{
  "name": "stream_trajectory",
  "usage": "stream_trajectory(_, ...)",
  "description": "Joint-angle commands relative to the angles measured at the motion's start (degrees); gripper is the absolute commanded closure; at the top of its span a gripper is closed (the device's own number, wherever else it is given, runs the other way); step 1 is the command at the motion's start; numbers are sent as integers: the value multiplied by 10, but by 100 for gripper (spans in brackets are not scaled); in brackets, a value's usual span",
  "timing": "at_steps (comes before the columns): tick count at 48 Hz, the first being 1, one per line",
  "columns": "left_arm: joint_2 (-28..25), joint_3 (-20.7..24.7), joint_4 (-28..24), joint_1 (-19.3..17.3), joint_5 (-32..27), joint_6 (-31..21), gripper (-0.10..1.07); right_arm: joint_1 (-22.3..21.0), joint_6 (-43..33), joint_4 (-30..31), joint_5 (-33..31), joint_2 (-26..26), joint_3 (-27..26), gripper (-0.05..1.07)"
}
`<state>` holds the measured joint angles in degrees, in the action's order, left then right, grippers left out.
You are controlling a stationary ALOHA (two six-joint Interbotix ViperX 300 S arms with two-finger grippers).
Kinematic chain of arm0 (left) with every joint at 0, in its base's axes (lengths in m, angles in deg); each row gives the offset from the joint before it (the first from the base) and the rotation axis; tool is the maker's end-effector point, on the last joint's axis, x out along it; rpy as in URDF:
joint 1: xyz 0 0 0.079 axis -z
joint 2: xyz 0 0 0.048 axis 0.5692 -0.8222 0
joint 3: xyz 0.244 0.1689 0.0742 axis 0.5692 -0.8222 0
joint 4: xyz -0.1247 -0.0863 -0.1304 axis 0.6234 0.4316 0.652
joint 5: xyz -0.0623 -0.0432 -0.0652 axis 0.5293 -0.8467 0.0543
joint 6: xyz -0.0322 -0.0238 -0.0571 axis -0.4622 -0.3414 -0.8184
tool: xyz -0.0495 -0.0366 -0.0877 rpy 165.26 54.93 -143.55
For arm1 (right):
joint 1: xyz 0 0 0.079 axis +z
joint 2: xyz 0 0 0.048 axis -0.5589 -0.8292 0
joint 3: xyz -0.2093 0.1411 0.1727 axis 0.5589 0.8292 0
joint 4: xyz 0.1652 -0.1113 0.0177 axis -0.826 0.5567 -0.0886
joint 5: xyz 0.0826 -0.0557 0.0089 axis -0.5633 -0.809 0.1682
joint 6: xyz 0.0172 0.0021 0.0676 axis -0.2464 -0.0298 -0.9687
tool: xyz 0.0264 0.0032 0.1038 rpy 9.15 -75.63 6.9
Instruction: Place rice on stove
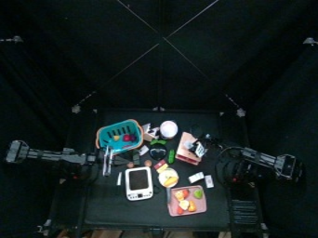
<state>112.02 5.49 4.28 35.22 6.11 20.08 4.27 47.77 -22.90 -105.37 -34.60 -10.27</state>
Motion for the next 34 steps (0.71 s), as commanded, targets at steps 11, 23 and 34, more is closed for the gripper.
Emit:
stream_trajectory(11, -2, 14, 3, -6, 6, 0, 100, 40, -137, 36, -2, 12, -59, 34)
stream_trajectory(23, -1, 12, 4, -20, 6, 2, 100, 81, -338, 134, -34, -4, -84, 34)
stream_trajectory(34, 16, -4, 4, -66, 6, 3, 97, 171, -552, 265, 20, -31, -85, 34)
